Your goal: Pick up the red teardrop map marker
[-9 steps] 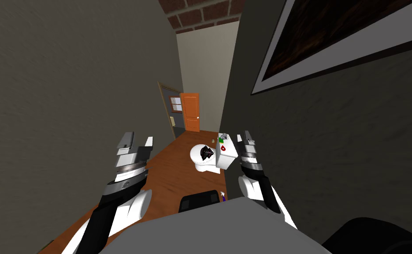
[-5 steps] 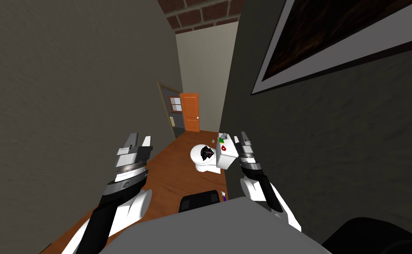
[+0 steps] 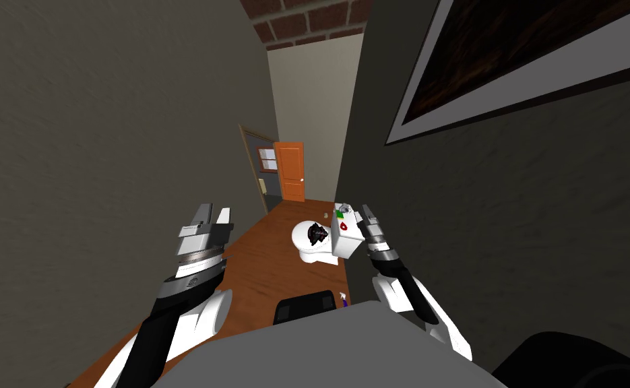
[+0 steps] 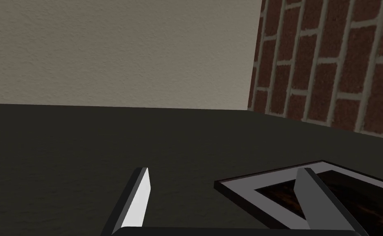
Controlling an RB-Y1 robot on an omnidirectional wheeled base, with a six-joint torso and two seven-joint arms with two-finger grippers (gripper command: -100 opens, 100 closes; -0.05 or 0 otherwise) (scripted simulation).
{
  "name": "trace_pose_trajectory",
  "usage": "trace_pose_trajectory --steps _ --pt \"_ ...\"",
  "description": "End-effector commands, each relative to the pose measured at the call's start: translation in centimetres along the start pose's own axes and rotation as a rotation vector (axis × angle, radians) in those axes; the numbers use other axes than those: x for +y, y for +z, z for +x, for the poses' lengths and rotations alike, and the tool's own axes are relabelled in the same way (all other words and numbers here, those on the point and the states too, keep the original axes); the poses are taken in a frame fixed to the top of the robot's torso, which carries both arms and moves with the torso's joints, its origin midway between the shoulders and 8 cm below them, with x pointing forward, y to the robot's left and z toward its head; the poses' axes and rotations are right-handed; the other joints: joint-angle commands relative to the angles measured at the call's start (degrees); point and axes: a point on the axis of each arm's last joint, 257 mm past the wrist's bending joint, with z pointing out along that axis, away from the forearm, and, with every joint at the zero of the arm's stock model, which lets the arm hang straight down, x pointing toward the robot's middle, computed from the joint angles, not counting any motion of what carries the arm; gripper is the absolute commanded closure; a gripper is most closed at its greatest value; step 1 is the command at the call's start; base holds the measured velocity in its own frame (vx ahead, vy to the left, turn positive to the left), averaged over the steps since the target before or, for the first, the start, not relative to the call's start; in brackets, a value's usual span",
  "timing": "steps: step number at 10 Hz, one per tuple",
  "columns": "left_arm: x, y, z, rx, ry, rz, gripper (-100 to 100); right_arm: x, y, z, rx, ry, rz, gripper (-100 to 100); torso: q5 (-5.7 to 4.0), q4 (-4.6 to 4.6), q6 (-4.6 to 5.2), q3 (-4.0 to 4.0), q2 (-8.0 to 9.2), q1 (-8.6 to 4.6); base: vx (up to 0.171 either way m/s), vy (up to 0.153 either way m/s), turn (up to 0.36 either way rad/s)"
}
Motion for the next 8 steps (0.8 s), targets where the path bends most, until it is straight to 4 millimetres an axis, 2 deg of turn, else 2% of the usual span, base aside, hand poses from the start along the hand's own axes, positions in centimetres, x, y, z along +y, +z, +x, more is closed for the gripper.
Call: trace_pose_trajectory --steps 1,4,5,6,7,8 --pt "0.0 0.0 0.0 0.0 0.0 0.0 0 -0.5 -0.2 0.4 0.029 -0.009 0.015 -100 0.0 0.0 0.0 0.0 0.0 0.0 0.01 0.036 -0.028" --pt "0.0 0.0 0.0 0.0 0.0 0.0 0 -2.6 -1.1 1.3 0.106 -0.026 0.079 -100 0.0 0.0 0.0 0.0 0.0 0.01 0.014 0.052 -0.043" --pt "0.0 0.0 0.0 0.0 0.0 0.0 0 -2.6 -1.1 1.4 0.119 -0.033 0.078 -100 0.0 0.0 0.0 0.0 0.0 0.01 0.018 0.046 -0.029" --pt "0.0 0.0 0.0 0.0 0.0 0.0 0 -3.8 -1.6 1.8 0.153 -0.04 0.113 -100 0.0 0.0 -0.01 -0.01 -0.01 -0.01 0.015 0.058 -0.064" --pt "0.0 0.0 0.0 0.0 0.0 0.0 0 -3.7 -1.6 1.9 0.165 -0.046 0.113 -100 0.0 0.0 0.0 -0.01 -0.01 0.03 0.012 0.059 -0.026" --pt "0.0 0.0 0.0 0.0 0.0 0.0 0 -4.9 -2.2 2.2 0.196 -0.052 0.15 -100 0.01 0.0 -0.01 0.0 0.0 0.04 0.032 0.076 -0.051"
